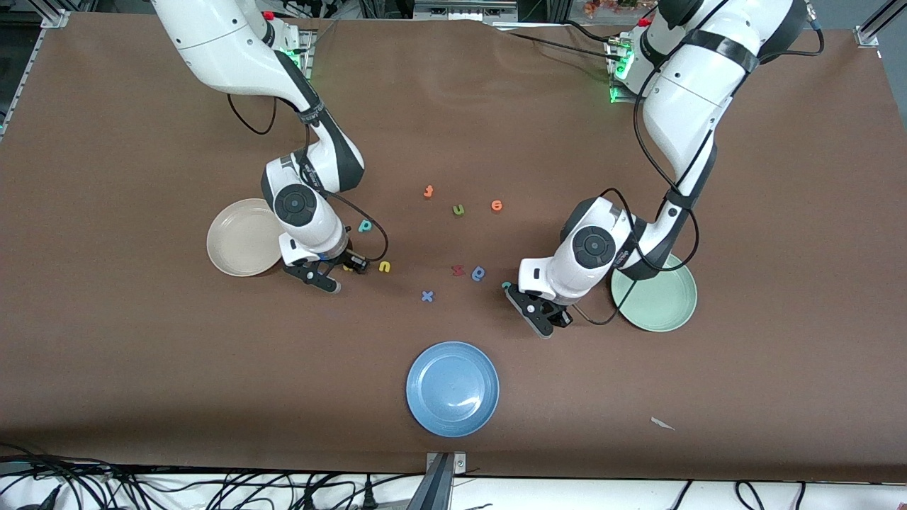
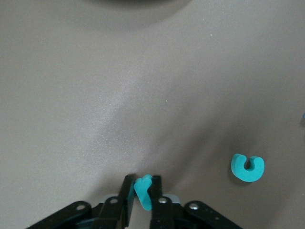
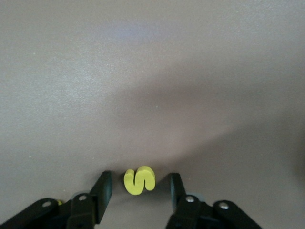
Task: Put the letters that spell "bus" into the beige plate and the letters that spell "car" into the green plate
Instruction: 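Grasp the yellow s with the right gripper while the left gripper lifts r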
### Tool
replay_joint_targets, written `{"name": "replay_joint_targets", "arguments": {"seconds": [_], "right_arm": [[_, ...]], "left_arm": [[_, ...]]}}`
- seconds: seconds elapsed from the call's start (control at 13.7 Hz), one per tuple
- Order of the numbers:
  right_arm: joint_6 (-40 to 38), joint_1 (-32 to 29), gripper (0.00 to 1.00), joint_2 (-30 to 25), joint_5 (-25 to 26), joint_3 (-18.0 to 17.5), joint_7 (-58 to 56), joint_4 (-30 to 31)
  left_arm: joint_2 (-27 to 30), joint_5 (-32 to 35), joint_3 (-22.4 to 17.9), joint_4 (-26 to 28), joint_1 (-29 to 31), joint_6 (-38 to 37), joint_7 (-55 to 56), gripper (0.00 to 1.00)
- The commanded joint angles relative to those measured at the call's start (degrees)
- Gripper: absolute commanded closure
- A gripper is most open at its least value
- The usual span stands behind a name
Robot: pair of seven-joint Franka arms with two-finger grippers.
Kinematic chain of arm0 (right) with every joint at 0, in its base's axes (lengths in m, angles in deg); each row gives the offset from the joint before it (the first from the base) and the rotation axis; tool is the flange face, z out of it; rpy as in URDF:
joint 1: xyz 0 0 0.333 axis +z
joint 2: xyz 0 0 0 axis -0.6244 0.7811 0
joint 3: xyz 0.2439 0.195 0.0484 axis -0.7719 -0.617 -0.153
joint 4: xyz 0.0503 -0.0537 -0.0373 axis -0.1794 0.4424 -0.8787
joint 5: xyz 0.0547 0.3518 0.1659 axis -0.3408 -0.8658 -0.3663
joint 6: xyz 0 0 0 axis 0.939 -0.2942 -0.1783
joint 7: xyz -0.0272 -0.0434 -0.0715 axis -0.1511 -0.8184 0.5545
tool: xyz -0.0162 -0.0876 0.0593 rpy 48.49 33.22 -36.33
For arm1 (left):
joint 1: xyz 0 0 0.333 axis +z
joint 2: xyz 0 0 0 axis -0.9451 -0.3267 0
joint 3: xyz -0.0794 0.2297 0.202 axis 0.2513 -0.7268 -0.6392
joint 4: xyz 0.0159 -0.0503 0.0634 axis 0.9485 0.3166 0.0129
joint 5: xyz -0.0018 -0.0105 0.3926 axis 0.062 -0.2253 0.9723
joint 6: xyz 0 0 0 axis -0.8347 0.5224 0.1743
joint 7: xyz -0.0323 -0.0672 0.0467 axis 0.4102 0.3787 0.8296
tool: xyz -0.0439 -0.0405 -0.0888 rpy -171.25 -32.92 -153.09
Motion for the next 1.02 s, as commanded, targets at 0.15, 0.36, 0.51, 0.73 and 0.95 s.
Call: {"name": "replay_joint_targets", "arguments": {"seconds": [0.15,0.36,0.51,0.73,0.95], "right_arm": [[-0.27,-0.15,0.6,-0.02,-0.41,-0.12,-1.32,0.11],[-0.27,-0.15,0.66,0.07,-0.5,-0.12,-1.23,0.11],[-0.27,-0.15,0.7,0.07,-0.5,-0.12,-1.15,0.02],[-5.5,-0.33,0.74,-0.63,-0.42,-0.03,-2.02,-2.51],[-13.0,-0.68,0.76,-3.17,-0.5,1.28,-5.52,-4.81]], "left_arm": [[0.95,2.16,-0.15,-1.35,0.56,-0.75,-0.34,1.0],[4.99,2.16,-0.15,-1.26,2.23,-6.71,-0.34,1.0],[7.63,2.16,0.11,-0.65,6.34,-11.37,-0.6,1.0],[9.92,1.45,0.29,-0.29,9.78,-22.96,0.18,1.0],[11.24,1.63,0.2,2.07,12.77,-26.86,-0.59,1.0]]}}
